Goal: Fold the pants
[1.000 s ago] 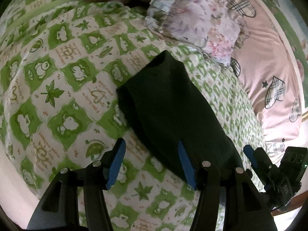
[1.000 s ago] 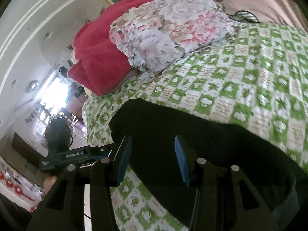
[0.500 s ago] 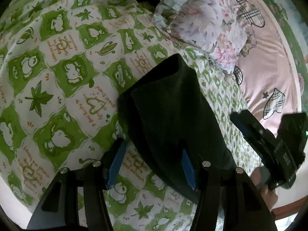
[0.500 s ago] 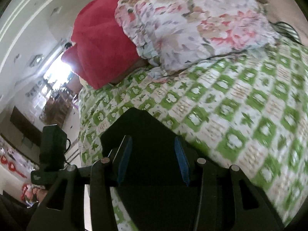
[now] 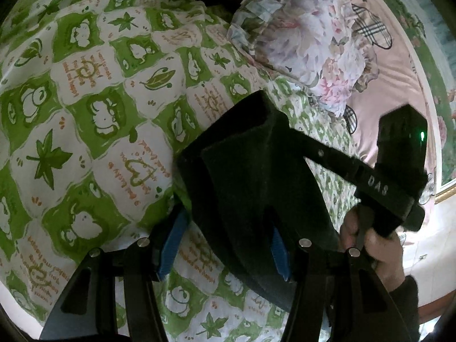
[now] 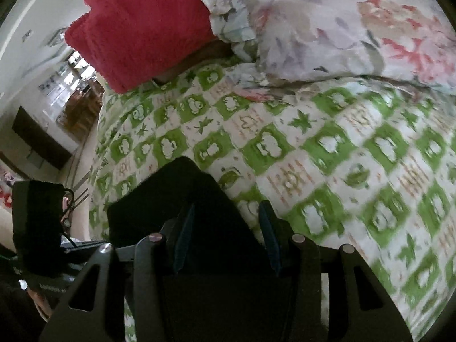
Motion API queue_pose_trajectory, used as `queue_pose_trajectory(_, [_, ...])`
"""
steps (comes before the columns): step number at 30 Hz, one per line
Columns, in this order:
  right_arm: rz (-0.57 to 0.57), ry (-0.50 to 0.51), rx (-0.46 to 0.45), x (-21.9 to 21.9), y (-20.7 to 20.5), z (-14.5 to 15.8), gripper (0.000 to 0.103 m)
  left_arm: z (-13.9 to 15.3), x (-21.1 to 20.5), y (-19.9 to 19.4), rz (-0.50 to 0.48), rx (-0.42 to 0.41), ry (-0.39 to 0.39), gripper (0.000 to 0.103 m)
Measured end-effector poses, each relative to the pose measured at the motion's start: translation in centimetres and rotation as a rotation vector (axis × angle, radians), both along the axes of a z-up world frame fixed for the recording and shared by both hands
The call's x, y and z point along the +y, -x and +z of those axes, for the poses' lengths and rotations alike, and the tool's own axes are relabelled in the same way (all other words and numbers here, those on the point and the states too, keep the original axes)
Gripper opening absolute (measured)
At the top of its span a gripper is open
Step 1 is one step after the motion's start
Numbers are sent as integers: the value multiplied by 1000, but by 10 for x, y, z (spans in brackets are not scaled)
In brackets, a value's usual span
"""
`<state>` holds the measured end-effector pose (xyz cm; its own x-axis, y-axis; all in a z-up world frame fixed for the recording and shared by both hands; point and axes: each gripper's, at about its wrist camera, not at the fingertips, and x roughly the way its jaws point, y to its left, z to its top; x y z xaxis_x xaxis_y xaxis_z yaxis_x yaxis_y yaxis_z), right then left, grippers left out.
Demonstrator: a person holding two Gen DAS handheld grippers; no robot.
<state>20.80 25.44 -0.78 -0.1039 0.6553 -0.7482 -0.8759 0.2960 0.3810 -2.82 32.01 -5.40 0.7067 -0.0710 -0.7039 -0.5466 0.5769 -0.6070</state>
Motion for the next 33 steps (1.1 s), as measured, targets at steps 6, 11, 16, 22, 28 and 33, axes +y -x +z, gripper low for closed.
queue_pose_trajectory(6, [76, 22, 65, 18, -1, -4, 47, 0, 0, -4, 14, 9, -14, 51])
queue_pose_trajectory(11, [104, 28, 35, 16, 15, -7, 28, -2, 2, -3, 25, 23, -39, 27])
queue_pose_trajectory(16, [73, -33, 44, -4, 18, 9, 22, 10, -4, 2, 17, -23, -27, 17])
queue_pose_trajectory(22, [29, -139, 52, -45, 17, 46, 21, 53, -36, 1, -40, -96, -108, 16])
queue_pose_trajectory(28, [-35, -268, 72, -108, 13, 79, 21, 97, -79, -6, -139, -180, -160, 15])
queue_pose_trajectory(33, [-109, -361, 89, -168, 11, 96, 21, 123, -121, -16, -236, -228, -195, 15])
